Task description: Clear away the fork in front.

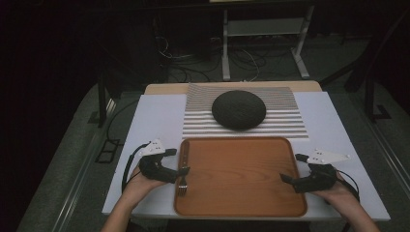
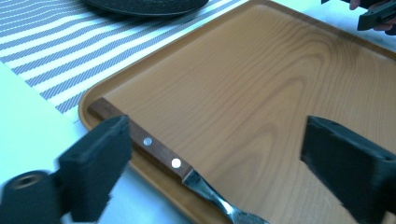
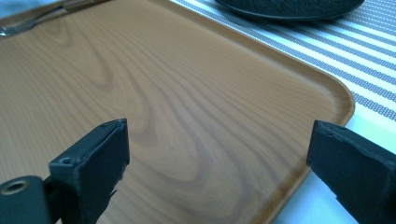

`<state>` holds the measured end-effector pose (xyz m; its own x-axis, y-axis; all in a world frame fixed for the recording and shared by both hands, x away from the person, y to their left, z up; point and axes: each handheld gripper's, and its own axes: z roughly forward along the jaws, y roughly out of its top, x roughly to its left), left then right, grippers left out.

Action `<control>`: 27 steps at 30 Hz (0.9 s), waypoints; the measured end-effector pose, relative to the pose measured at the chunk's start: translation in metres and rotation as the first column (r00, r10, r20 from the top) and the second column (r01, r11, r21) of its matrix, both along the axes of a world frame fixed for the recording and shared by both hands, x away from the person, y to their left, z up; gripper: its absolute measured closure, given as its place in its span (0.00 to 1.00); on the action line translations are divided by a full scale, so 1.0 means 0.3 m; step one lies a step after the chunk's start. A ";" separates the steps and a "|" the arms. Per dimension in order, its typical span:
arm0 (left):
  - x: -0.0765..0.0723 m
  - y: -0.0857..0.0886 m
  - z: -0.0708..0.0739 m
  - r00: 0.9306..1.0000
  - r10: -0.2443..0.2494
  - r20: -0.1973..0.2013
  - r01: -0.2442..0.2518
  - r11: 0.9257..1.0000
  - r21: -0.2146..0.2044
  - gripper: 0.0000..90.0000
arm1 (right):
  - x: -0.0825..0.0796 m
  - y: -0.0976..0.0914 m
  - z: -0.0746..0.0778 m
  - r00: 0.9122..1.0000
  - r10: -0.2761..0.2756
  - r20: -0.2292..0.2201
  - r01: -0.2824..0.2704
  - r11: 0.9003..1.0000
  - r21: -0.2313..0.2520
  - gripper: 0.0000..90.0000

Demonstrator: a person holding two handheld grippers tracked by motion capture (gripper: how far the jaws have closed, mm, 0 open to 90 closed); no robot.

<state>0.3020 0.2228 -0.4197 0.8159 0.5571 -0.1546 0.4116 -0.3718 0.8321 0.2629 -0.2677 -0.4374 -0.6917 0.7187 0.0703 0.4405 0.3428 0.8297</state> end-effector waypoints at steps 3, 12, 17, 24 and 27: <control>-0.012 0.001 -0.007 1.000 -0.013 0.001 0.012 1.000 0.007 0.00 | -0.003 -0.002 0.010 1.000 0.001 0.008 -0.002 1.000 0.014 0.06; -0.016 -0.010 -0.006 0.999 -0.041 0.015 0.041 0.999 0.014 0.00 | -0.015 -0.012 0.047 0.999 0.027 0.036 -0.030 0.997 0.075 0.00; -0.015 -0.008 0.002 0.999 -0.041 0.024 0.041 0.999 0.001 0.00 | -0.015 -0.016 0.053 0.999 0.030 0.032 -0.033 0.996 0.087 0.00; -0.014 -0.011 0.000 0.999 -0.044 0.023 0.044 0.999 0.000 0.00 | -0.012 -0.022 0.046 0.999 0.019 0.026 -0.021 0.997 0.079 0.00; -0.013 -0.012 0.000 0.999 -0.042 0.025 0.042 0.999 -0.002 0.00 | -0.011 -0.022 0.045 1.000 0.017 0.023 -0.019 0.997 0.076 0.00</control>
